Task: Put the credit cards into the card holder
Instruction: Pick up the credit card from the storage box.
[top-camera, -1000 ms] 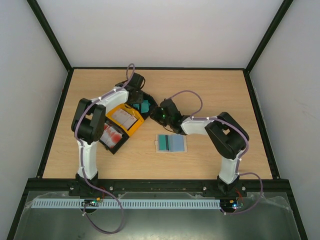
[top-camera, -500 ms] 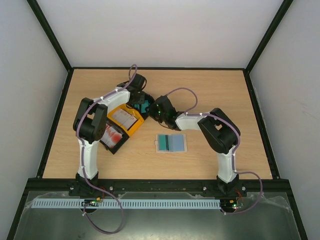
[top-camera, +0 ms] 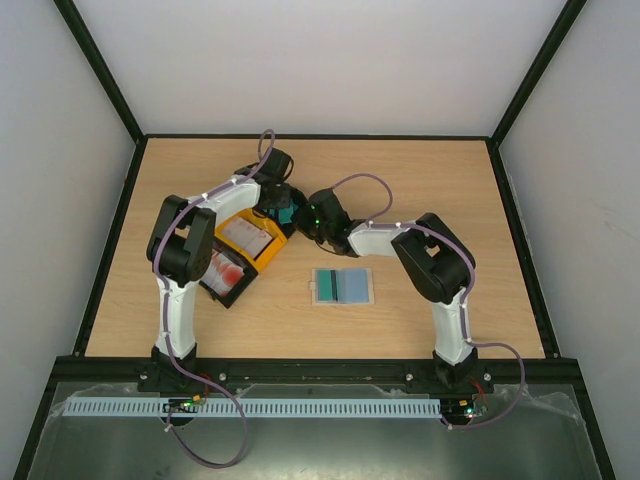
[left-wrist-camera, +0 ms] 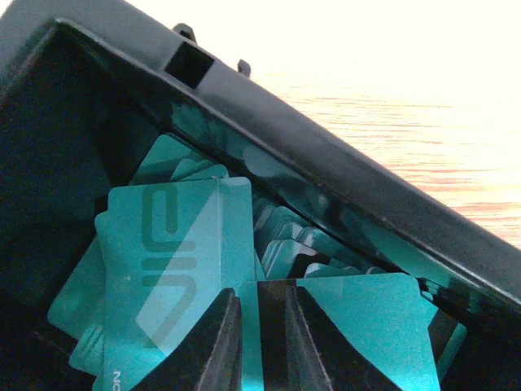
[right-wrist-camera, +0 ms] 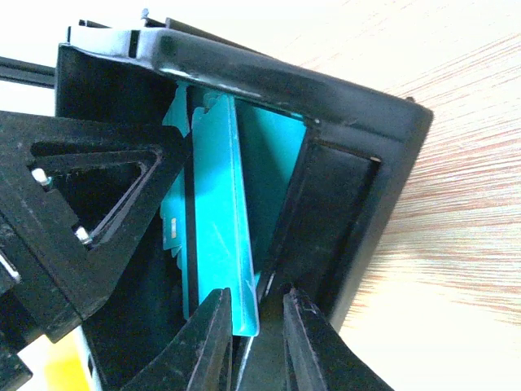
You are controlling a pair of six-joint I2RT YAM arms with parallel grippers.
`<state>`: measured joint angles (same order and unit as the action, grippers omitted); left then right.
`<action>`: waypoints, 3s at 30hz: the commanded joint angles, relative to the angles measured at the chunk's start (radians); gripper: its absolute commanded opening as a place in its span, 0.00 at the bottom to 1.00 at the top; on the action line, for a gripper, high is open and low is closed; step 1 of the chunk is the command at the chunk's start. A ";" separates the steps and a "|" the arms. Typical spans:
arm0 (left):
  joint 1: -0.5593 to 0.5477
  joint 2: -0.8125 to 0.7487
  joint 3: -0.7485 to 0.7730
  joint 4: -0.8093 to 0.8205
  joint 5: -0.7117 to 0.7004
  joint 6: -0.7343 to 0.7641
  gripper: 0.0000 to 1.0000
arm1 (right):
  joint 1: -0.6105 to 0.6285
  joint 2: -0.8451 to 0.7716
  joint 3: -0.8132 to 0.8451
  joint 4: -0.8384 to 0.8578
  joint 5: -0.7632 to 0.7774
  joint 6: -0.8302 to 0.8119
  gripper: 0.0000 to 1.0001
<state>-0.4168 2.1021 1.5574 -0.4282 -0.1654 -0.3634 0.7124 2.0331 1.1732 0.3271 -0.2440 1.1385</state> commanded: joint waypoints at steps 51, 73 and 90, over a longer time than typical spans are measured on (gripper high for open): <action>0.013 -0.356 -0.119 0.059 -0.017 -0.116 0.33 | -0.020 -0.090 0.007 0.041 -0.079 -0.159 0.02; 0.177 -0.873 -0.581 0.433 0.803 -0.469 1.00 | -0.044 -0.503 -0.223 0.243 -0.545 -0.174 0.02; 0.160 -0.961 -0.730 0.773 1.059 -0.683 0.17 | -0.044 -0.589 -0.287 0.297 -0.584 -0.125 0.05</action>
<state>-0.2523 1.1580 0.8364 0.2417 0.8162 -1.0008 0.6689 1.4677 0.8944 0.5846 -0.8055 0.9997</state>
